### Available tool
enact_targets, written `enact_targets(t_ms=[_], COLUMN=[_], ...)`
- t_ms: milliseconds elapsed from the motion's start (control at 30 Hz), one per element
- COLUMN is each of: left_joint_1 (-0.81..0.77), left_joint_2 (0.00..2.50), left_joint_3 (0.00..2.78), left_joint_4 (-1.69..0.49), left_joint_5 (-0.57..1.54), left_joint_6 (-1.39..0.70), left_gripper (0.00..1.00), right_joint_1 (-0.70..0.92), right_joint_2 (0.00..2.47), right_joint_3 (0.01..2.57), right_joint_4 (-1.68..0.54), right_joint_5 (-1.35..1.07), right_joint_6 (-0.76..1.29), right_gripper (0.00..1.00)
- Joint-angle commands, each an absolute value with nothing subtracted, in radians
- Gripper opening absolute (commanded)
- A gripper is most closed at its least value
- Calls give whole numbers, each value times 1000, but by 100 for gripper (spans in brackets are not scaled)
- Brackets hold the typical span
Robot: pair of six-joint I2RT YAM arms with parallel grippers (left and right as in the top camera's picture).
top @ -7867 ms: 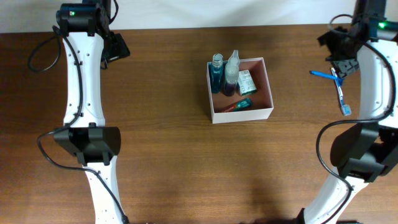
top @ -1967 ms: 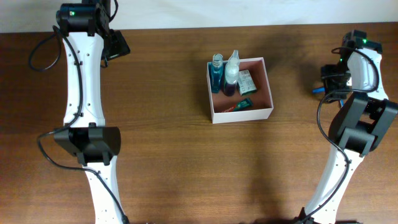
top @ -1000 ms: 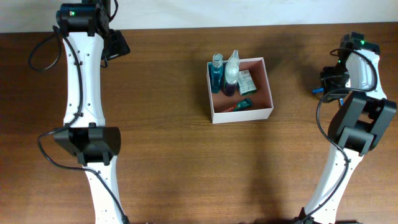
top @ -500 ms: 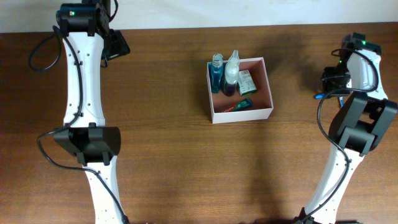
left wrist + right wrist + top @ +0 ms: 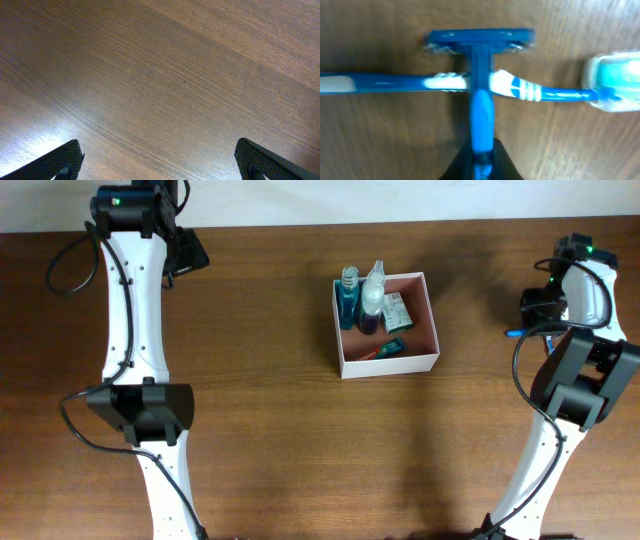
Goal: Pack container
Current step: 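Lift the razor and carry it left over the box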
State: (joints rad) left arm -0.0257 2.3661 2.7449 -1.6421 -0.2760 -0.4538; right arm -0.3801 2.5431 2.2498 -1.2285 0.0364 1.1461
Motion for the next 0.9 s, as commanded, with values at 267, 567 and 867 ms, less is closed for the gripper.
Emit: enact_targets(t_ms=[267, 567, 867], left_joint_1=[-23, -23, -23], left_joint_2=[2371, 2371, 2371], left_joint_3=[2743, 2743, 2743], left_joint_4=[-1642, -1642, -1642], left_joint_5=[-273, -273, -273], left_joint_6=[-463, -463, -463], left_gripper=[99, 99, 99], right_joint_1=[-384, -342, -228], right_joint_2=[2552, 2543, 2541], right_joint_3=[2579, 2896, 3016], right_joint_4=[-1321, -1516, -1657], right_joint_5=[22, -107, -129], right_joint_6=[892, 670, 524], right_gripper=[4, 4, 4])
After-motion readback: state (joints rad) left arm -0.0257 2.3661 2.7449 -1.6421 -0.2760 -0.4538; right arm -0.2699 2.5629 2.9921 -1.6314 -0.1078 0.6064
